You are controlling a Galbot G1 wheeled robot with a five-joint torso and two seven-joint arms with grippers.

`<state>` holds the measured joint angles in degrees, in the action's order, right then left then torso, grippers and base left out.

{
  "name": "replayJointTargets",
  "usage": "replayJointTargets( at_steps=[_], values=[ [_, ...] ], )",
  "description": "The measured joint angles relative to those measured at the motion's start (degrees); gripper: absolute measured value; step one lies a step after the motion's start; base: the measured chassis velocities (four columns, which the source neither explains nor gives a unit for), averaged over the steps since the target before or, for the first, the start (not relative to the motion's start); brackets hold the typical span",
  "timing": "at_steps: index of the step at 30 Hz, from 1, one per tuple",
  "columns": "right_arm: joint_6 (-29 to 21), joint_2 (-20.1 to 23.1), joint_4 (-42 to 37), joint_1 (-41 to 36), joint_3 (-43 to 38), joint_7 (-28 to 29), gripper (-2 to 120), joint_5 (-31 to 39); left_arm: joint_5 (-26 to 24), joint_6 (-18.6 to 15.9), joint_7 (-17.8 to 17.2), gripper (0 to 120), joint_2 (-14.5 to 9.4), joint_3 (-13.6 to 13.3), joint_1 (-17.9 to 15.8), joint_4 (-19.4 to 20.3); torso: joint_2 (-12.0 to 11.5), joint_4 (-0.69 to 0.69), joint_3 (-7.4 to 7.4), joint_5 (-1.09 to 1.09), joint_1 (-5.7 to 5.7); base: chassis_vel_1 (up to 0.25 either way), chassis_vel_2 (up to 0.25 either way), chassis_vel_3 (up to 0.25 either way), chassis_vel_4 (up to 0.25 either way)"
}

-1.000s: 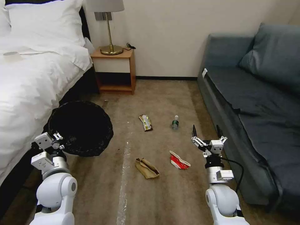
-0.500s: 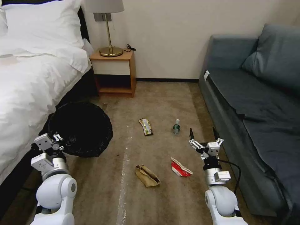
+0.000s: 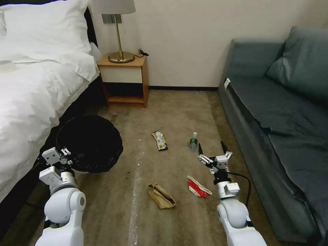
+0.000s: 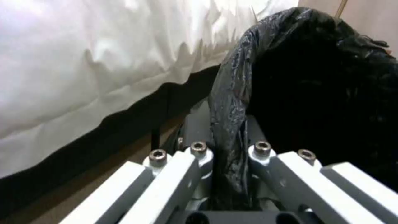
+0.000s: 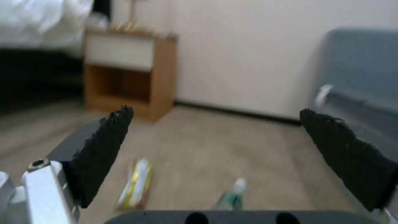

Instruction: Pick up the trash bin, then pick up the garbage on the floor and place it into the trash bin.

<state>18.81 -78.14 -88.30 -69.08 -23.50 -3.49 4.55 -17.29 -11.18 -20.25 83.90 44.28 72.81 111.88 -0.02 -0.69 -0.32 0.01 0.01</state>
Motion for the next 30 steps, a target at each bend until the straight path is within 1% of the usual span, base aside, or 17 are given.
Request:
replayJointTargets(
  at_steps=[1, 3, 4, 5, 6, 7, 9, 10, 11, 12, 13, 14, 16, 19, 21, 27, 30],
  values=[
    [0.00, 0.00, 0.00, 0.00, 0.00, 0.00, 100, 0.00, 0.00, 0.00, 0.00, 4, 0.00, 0.00, 0.00, 0.00, 0.00, 0.00, 0.00, 0.00, 0.00, 0.000, 0.000, 0.000, 0.000],
    [-2.69, 3.06, 2.59, 0.75, 0.75, -4.72, 100, 1.70, 0.01, -0.08, 0.68, 4, 0.23, 0.09, 0.28, 0.22, 0.00, 0.04, 0.00, -0.03, 0.00, 0.000, 0.000, 0.000, 0.000],
    [-2.69, 3.06, 2.59, 0.75, 0.75, -4.72, 100, 1.70, 0.01, -0.08, 0.68, 4, 0.23, 0.09, 0.28, 0.22, 0.00, 0.04, 0.00, -0.03, 0.00, 0.000, 0.000, 0.000, 0.000],
    [-4.01, 4.70, 3.24, 0.39, 0.33, -6.30, 100, 2.22, 0.01, -0.25, 0.83, 4, 0.10, -0.60, -0.23, 0.21, 0.00, 0.03, 0.00, -0.01, 0.00, 0.000, 0.000, 0.000, 0.000],
    [-4.88, 6.38, 4.36, 0.30, -0.07, -7.24, 100, 2.31, 0.00, -0.43, 1.00, 4, -0.08, -1.43, -0.78, 0.15, 0.00, -0.03, 0.01, -0.01, 0.00, 0.000, 0.000, 0.000, 0.000],
    [-4.88, 6.38, 4.36, 0.30, -0.07, -7.24, 100, 2.31, 0.00, -0.43, 1.00, 4, -0.08, -1.43, -0.78, 0.15, 0.00, -0.03, 0.01, -0.01, 0.00, 0.000, 0.000, 0.000, 0.000],
    [-6.49, 10.53, 7.56, 1.66, 0.48, -8.89, 100, 2.61, -0.35, -0.68, 1.34, 4, 0.03, -1.59, -0.62, 0.28, 0.00, -0.03, 0.01, -0.01, 0.00, 0.000, 0.000, 0.000, 0.000],
    [-6.49, 10.53, 7.56, 1.66, 0.48, -8.89, 100, 2.61, -0.35, -0.68, 1.34, 4, 0.03, -1.59, -0.62, 0.28, 0.00, -0.03, 0.01, -0.01, 0.00, 0.000, 0.000, 0.000, 0.000],
    [-7.31, 12.55, 8.50, 1.98, 1.02, -9.61, 100, 3.32, -0.73, -0.79, 1.17, 4, 0.04, -1.72, -0.51, 0.31, 0.00, 0.01, 0.01, -0.03, 0.00, 0.000, 0.000, 0.000, 0.000],
    [-7.31, 12.55, 8.50, 1.98, 1.02, -9.61, 100, 3.32, -0.73, -0.79, 1.17, 4, 0.04, -1.72, -0.51, 0.31, 0.00, 0.01, 0.01, -0.03, 0.00, 0.000, 0.000, 0.000, 0.000],
    [-8.58, 15.43, 9.46, 2.03, 1.89, -10.66, 100, 5.26, -1.19, -1.07, 0.95, 4, 0.17, -2.07, -0.51, 0.30, 0.00, 0.02, 0.00, -0.01, 0.00, 0.000, 0.000, 0.000, 0.000],
    [-9.16, 16.93, 10.00, 2.03, 2.60, -11.28, 100, 7.03, -1.35, -1.25, 0.87, 4, 0.41, -2.44, -0.55, 0.23, 0.00, 0.00, 0.01, 0.01, 0.00, 0.000, 0.000, 0.000, 0.000],
    [-9.53, 17.70, 10.36, 2.02, 3.16, -11.78, 100, 8.23, -1.40, -1.36, 0.89, 4, 0.66, -2.77, -0.56, 0.19, 0.00, -0.01, 0.01, 0.00, 0.00, 0.000, 0.000, 0.000, 0.000],
    [-10.25, 19.16, 11.32, 1.98, 4.20, -14.37, 100, 10.45, -1.54, -1.81, 0.82, 4, 1.04, -3.41, -0.42, 0.23, 0.00, -0.03, 0.01, -0.03, 0.00, 0.000, 0.000, 0.000, 0.000],
    [-11.43, 20.54, 11.35, 1.32, 4.27, -18.76, 100, 10.85, -1.95, -2.55, 0.33, 4, 1.09, -4.08, 0.23, 0.75, 0.00, 0.00, 0.00, 0.01, 0.00, 0.000, 0.000, 0.000, 0.000],
    [-11.37, 20.79, 11.97, 1.40, 4.94, -20.54, 100, 11.00, -2.40, -4.15, -0.02, 4, 1.07, -4.63, 0.71, 1.95, 0.00, -0.01, 0.01, -0.01, 0.00, 0.000, 0.000, 0.000, 0.000],
    [-10.96, 20.74, 12.61, 1.76, 5.39, -22.41, 100, 11.09, -2.98, -5.46, -0.08, 4, 0.25, -5.03, 1.21, 2.62, 0.00, 0.00, 0.00, -0.01, 0.00, 0.000, 0.000, 0.000, 0.000]
  ],
)
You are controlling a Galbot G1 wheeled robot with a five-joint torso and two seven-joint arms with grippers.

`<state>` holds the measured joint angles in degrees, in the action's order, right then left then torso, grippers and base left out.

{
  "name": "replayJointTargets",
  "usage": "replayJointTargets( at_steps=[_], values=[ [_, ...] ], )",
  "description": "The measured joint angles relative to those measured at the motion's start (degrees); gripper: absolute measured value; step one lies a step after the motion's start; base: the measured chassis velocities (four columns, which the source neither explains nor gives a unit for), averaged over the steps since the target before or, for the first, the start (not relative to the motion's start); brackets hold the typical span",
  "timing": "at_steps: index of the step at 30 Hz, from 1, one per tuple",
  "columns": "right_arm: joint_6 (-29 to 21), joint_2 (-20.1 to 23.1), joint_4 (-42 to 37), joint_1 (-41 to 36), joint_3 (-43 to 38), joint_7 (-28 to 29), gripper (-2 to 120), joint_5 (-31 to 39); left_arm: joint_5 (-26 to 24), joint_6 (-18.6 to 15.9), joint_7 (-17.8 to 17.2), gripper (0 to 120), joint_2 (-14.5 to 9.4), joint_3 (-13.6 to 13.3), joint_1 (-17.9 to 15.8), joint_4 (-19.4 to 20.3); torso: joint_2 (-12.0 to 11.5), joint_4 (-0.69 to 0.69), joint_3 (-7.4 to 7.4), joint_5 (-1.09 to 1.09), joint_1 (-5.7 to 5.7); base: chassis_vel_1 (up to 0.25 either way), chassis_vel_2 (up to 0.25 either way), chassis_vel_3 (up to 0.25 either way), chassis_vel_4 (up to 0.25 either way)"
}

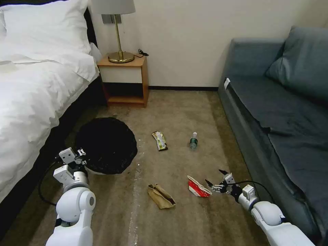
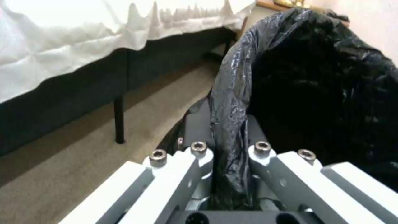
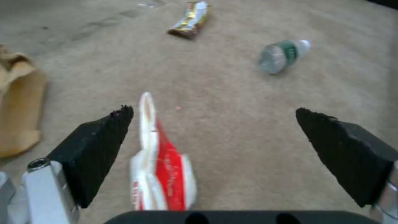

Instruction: Pick up the trash bin, then pick up the garbage on the floor and place it into the trash bin.

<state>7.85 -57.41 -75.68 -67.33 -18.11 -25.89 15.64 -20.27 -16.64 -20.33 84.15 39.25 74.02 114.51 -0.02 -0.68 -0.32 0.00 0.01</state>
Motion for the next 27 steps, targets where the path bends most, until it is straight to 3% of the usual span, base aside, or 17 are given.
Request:
replayJointTargets(
  at_steps=[6, 15, 27],
  values=[
    [0.55, -0.54, 1.99, 0.70, -0.25, -6.40, 100, -1.76, -0.44, -2.36, 1.25, 4, -1.67, 0.51, 0.41, 0.31, 0.00, -0.01, 0.00, 0.01, 0.00, 0.000, 0.000, 0.000, 0.000],
    [1.89, -3.17, 6.90, 3.30, 1.10, -9.48, 100, -3.47, -0.65, -3.38, 2.58, 4, -2.60, 0.43, 0.21, 0.38, 0.00, -0.01, 0.00, 0.02, 0.00, 0.000, 0.000, 0.000, 0.000],
    [4.49, -9.14, 20.00, 10.04, 3.13, -12.77, 100, -8.00, -1.38, -3.64, 2.39, 4, -2.97, 0.26, -0.15, 0.50, 0.00, -0.01, 0.00, 0.01, 0.00, 0.000, 0.000, 0.000, 0.000]
  ],
)
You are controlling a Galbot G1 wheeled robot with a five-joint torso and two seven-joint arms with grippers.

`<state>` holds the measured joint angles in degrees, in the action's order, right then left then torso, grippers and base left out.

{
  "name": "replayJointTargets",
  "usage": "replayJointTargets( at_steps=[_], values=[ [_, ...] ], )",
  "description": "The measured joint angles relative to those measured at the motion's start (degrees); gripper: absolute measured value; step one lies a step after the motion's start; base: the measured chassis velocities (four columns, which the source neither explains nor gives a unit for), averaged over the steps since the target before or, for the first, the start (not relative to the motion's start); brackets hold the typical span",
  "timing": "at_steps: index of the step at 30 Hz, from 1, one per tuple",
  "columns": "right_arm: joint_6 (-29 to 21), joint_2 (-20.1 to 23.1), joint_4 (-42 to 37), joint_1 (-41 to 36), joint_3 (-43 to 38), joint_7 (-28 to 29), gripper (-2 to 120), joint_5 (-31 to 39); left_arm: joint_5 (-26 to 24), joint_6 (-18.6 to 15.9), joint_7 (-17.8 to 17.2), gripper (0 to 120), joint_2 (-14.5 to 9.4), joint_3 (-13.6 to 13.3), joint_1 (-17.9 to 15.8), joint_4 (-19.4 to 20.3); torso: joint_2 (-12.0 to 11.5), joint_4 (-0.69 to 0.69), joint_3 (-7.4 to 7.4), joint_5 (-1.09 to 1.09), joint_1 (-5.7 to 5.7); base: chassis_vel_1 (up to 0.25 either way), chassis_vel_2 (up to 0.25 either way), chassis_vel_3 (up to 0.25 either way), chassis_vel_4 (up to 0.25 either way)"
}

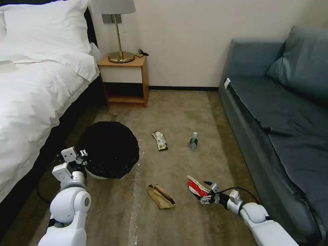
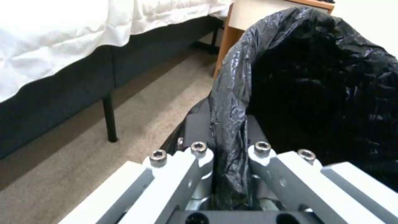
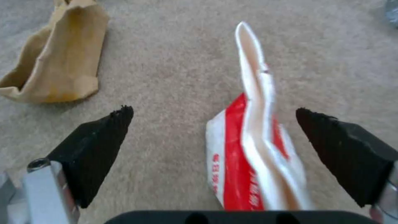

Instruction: Pick up the trash bin, then pick up the garbage on the floor and place it into the trash bin.

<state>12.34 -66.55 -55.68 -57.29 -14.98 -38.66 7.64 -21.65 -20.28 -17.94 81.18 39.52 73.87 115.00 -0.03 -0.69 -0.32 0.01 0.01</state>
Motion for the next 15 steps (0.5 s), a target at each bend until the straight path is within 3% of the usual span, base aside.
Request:
replayJointTargets(
  at_steps=[9, 15],
  values=[
    [3.18, -2.01, 5.99, 2.95, -0.18, -1.35, 99, -2.69, 0.06, 0.29, -0.02, 4, 0.20, 0.37, 0.39, 0.03, 0.00, 0.00, 0.00, 0.01, 0.00, 0.000, 0.000, 0.000, 0.000],
    [4.28, -2.03, 6.17, 2.57, -0.72, -1.00, 78, -2.02, -0.15, 0.48, -0.04, 4, 0.05, 0.48, 0.22, -0.24, 0.00, 0.00, 0.00, 0.00, 0.00, 0.000, 0.000, 0.000, 0.000]
  ],
)
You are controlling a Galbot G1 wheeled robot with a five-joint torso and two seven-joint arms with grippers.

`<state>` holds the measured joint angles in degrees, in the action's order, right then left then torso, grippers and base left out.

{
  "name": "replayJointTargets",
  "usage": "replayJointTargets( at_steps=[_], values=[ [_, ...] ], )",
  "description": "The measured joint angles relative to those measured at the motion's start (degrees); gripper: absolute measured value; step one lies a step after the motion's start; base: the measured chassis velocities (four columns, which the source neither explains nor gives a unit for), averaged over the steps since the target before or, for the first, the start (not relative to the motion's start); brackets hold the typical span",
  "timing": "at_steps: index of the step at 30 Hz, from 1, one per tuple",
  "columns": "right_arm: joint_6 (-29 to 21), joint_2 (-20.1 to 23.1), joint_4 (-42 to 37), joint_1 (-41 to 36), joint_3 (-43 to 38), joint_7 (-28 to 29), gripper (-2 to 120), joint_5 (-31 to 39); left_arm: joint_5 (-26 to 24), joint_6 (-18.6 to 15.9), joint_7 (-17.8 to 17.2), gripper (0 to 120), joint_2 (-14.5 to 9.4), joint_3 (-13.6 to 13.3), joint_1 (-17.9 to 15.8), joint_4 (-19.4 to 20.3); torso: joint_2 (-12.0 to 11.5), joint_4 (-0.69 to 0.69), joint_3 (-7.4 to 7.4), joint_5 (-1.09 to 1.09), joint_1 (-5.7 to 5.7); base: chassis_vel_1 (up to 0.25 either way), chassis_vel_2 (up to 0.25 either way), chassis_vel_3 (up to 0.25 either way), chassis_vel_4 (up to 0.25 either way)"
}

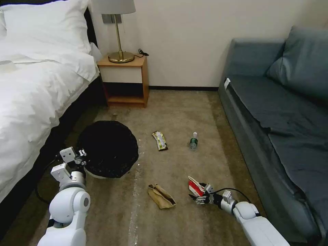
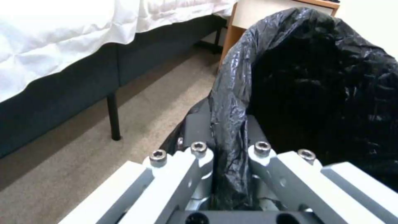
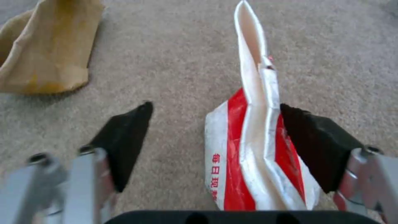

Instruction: Pick up the trash bin, then pick up the garbage on the floor and place it into the trash bin.

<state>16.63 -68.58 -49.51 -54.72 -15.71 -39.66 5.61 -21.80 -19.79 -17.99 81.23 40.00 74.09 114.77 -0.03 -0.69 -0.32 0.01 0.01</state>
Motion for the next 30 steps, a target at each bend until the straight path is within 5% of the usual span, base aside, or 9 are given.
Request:
replayJointTargets(
  at_steps=[19, 28, 30],
  values=[
    [2.33, -1.06, -1.35, -1.98, -2.39, 1.41, 6, 0.11, -2.75, -0.10, -0.47, 4, 0.26, -0.01, 0.18, 0.21, 0.00, 0.01, 0.00, 0.00, 0.00, 0.000, 0.000, 0.000, 0.000],
    [2.11, 0.94, -4.55, -3.68, -3.24, 2.84, 0, 2.37, -3.80, -0.79, -0.45, 4, 0.47, -0.69, 0.14, 0.61, 0.00, 0.00, 0.00, -0.02, 0.00, 0.000, 0.000, 0.000, 0.000],
    [2.39, 1.45, -6.82, -3.00, -2.70, 7.98, 0, 4.07, -4.03, -0.94, -0.37, 4, 0.09, -0.69, -0.83, 0.31, 0.00, -0.04, 0.00, 0.06, 0.00, 0.000, 0.000, 0.000, 0.000]
  ],
)
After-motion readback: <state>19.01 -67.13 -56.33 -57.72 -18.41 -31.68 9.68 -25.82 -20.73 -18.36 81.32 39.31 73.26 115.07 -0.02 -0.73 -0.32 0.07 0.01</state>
